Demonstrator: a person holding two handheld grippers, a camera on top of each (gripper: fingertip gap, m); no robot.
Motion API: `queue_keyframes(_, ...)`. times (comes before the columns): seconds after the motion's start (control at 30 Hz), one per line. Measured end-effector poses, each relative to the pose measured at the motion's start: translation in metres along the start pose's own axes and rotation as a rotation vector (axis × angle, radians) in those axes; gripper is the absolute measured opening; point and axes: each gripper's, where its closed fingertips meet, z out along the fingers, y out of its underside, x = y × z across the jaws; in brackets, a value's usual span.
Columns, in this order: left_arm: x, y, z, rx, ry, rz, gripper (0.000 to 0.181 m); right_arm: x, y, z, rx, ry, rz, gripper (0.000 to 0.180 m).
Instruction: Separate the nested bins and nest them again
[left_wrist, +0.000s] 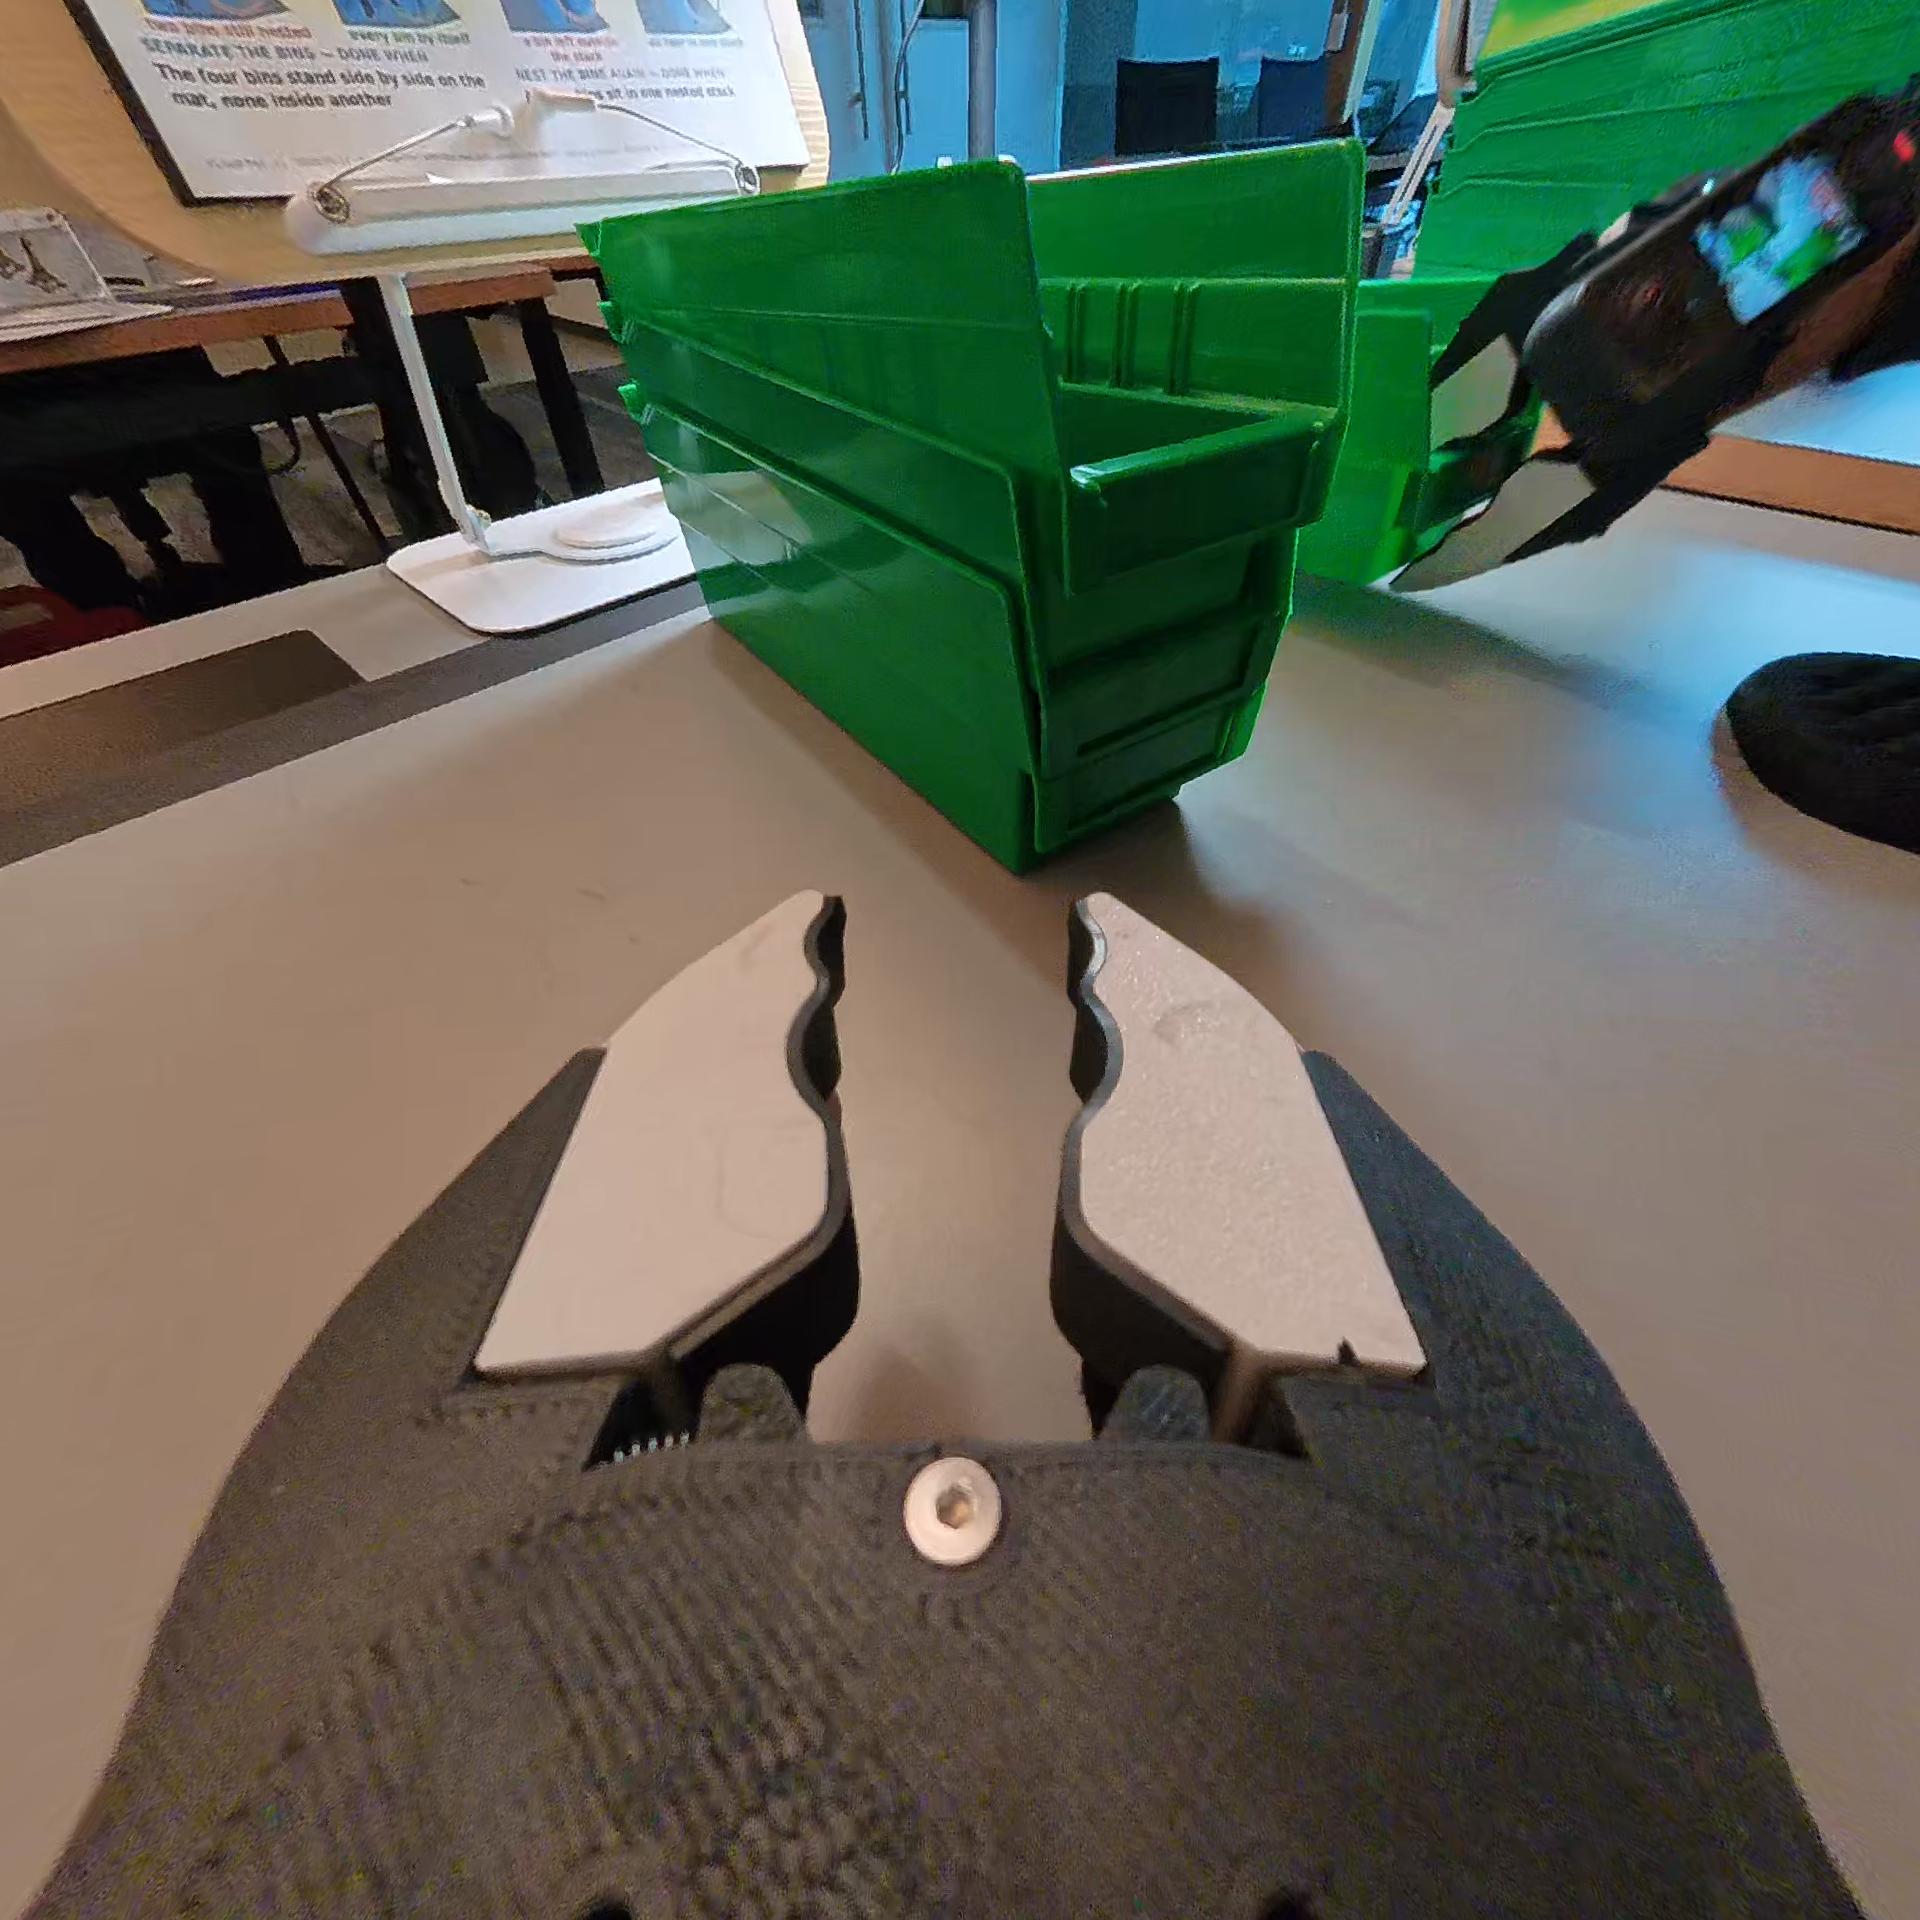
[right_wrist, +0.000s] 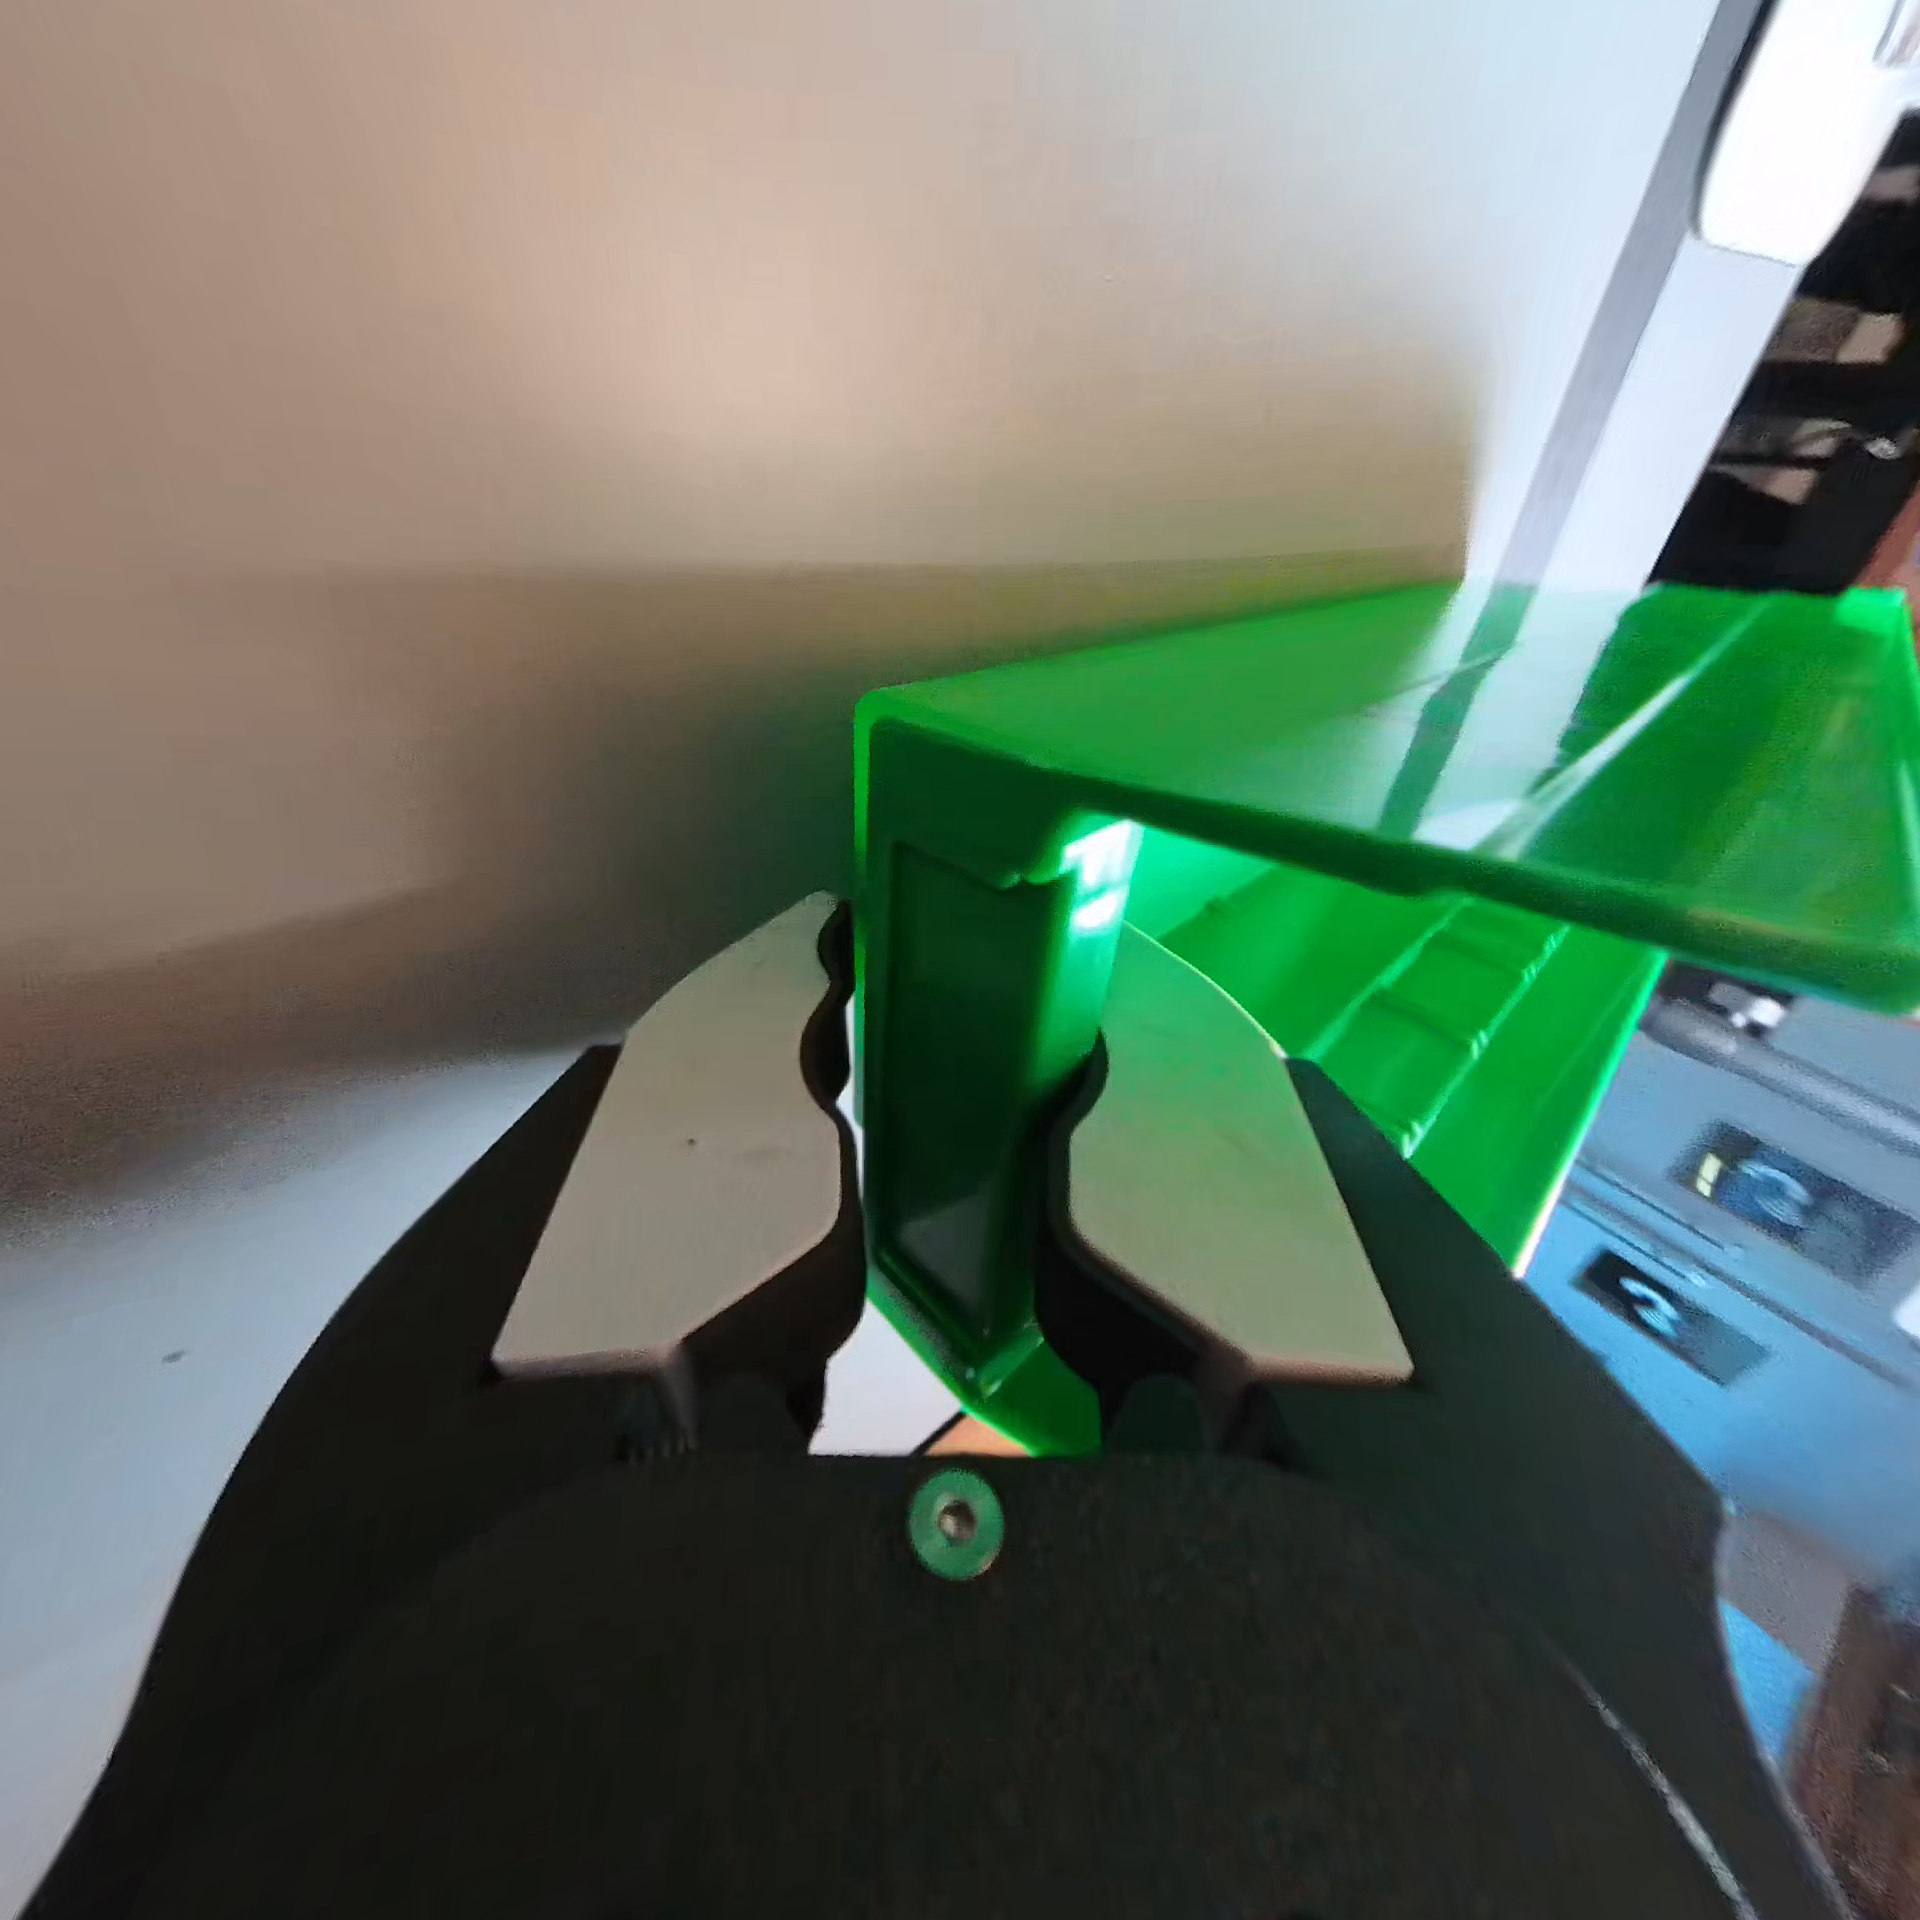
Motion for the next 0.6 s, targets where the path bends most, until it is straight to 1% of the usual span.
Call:
queue_keyframes(0.07, 0.001, 0.000, 0.000, 0.003, 0.006, -0.004, 0.043, 0.005, 0.009, 0.007, -0.025, 0.046, 0.035, 0.038)
queue_keyframes(0.1, 0.001, -0.001, 0.000, 0.006, 0.006, -0.003, 0.043, 0.007, 0.010, 0.005, -0.019, 0.057, 0.051, 0.042)
queue_keyframes(0.13, 0.001, -0.001, -0.001, 0.010, 0.003, 0.001, 0.043, 0.006, 0.008, -0.001, -0.007, 0.051, 0.069, 0.053)
queue_keyframes(0.17, 0.001, -0.002, -0.001, 0.014, 0.001, 0.005, 0.043, 0.006, 0.003, -0.010, 0.016, 0.052, 0.095, 0.053)
queue_keyframes(0.3, 0.003, -0.002, 0.000, 0.009, 0.002, 0.017, 0.043, 0.012, -0.026, -0.064, 0.186, 0.106, 0.189, 0.050)
queue_keyframes(0.43, 0.007, -0.003, 0.000, 0.010, 0.002, 0.046, 0.043, 0.004, -0.059, -0.115, 0.444, 0.102, 0.381, 0.048)
queue_keyframes(0.5, 0.010, -0.003, 0.002, 0.008, 0.007, 0.062, 0.043, -0.008, -0.081, -0.129, 0.583, 0.056, 0.499, 0.048)
queue_keyframes(0.6, 0.017, -0.007, 0.008, 0.009, 0.024, 0.087, 0.043, -0.023, -0.115, -0.124, 0.709, -0.001, 0.640, 0.049)
